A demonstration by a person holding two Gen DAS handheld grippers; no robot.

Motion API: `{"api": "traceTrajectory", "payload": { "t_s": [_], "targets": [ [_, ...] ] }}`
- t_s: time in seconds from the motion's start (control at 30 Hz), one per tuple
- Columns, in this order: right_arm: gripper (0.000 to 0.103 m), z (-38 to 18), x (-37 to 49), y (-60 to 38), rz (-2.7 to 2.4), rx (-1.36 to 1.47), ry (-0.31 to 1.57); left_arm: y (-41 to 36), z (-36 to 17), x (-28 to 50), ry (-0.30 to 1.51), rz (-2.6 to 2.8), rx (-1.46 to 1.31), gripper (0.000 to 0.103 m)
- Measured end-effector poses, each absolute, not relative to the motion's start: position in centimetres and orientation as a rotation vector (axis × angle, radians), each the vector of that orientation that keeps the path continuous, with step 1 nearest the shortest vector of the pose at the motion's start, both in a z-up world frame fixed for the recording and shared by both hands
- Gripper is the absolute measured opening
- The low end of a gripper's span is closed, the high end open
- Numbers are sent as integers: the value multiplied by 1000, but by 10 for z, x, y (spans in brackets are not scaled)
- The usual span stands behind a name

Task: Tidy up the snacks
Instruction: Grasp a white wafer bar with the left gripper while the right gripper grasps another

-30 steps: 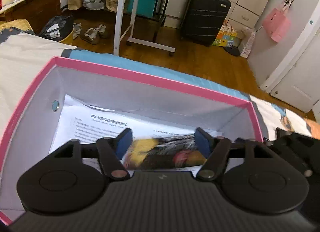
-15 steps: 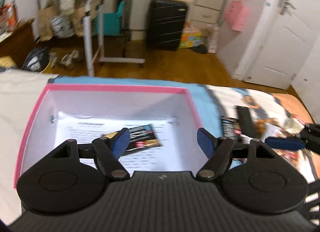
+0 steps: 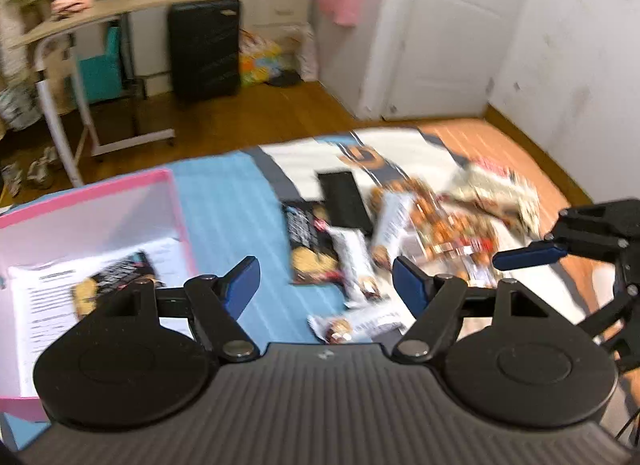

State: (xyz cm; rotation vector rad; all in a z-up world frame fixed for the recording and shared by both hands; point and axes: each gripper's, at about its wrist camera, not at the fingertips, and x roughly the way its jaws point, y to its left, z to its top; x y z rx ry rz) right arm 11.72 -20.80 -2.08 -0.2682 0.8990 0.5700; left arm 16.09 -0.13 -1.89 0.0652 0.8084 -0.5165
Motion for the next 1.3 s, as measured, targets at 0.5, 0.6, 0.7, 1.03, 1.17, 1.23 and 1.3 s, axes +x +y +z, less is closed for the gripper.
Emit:
{"api": "traceTrajectory", "payload": {
  "t_s": [0.5, 0.6, 0.7, 1.03, 1.17, 1.23, 1.3],
  "targets": [
    [62, -116, 85, -228, 701, -687, 1059, -70, -122, 172, 910, -663, 417, 70],
    [61, -127, 88, -231, 681, -709, 1057, -79, -131, 177, 882, -694, 501, 70],
    [40, -127, 96, -238, 696, -602, 1060, -86, -141, 184, 913, -749, 515, 70],
    [30, -122, 112, -242, 515, -229, 1050, -100, -152, 178, 1088, -641, 472, 31],
    [30, -118, 112, -234, 476, -174, 1075, -96, -147, 177, 1145, -613, 416, 26],
    [30, -117, 114, -233, 449, -139, 1111, -91, -145, 174, 1157, -602, 388, 25],
    [30, -116, 116, -234, 431, -99, 1146, -86, -142, 170, 1162, -587, 365, 25]
  ]
}}
